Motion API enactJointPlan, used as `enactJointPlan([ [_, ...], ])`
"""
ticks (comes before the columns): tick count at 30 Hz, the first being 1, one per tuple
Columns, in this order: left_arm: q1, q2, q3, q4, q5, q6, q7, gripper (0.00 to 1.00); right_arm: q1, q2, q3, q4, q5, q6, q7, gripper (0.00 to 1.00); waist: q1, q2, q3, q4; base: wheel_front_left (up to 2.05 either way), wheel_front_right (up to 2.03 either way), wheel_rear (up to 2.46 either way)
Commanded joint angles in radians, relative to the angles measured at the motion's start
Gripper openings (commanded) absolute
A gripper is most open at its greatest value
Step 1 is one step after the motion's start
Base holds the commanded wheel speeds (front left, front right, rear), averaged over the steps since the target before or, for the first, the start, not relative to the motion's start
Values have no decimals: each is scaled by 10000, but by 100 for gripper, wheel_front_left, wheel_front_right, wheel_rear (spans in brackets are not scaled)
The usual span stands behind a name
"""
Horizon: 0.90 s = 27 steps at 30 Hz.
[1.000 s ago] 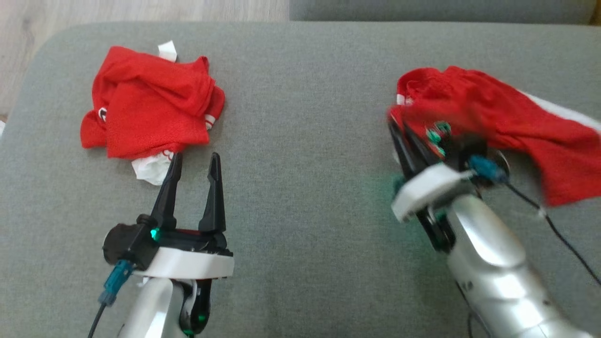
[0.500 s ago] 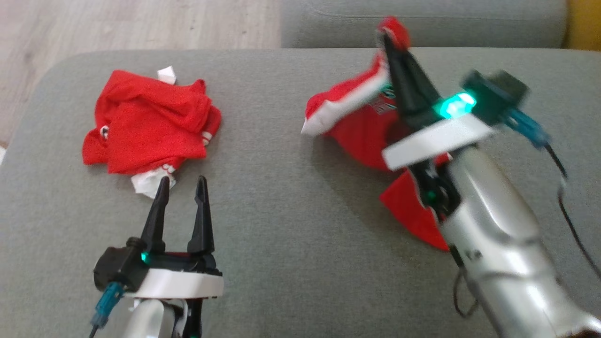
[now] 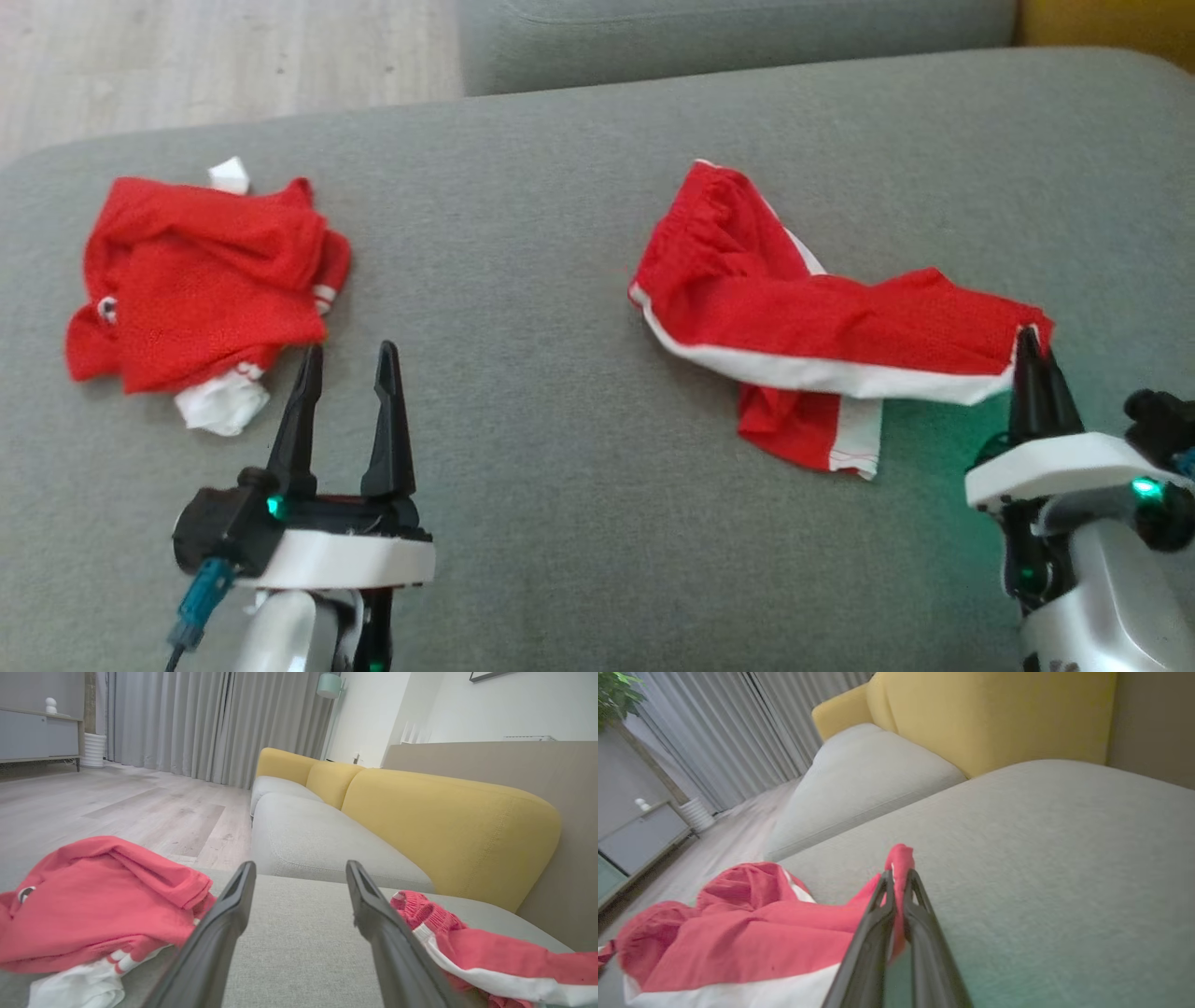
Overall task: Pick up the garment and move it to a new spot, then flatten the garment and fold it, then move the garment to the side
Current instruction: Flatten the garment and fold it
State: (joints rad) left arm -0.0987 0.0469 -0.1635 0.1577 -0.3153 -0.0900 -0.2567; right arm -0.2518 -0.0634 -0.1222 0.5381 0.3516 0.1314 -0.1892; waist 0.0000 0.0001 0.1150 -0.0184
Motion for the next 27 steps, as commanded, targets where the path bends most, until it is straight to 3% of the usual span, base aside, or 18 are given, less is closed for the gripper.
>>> enactJointPlan([
  [1,-480,33,253,-290,105,-65,-51,100,-303,77,66,-234,-178,-7,53,100,0,-1,118,-145,0,0,0],
  [6,-662,33,185,-296,104,-76,-51,100,-539,123,-645,-48,-1057,-7,-157,100,0,-1,273,-265,0,0,0],
  [15,-891,33,123,-308,127,-158,-51,100,-56,129,1441,-1614,-1312,-7,-715,100,0,-1,404,-228,0,0,0],
  [27,-1266,33,-69,-134,288,-311,-51,100,499,130,1949,-3024,-1274,-7,-724,100,0,-1,716,-174,0,0,0],
])
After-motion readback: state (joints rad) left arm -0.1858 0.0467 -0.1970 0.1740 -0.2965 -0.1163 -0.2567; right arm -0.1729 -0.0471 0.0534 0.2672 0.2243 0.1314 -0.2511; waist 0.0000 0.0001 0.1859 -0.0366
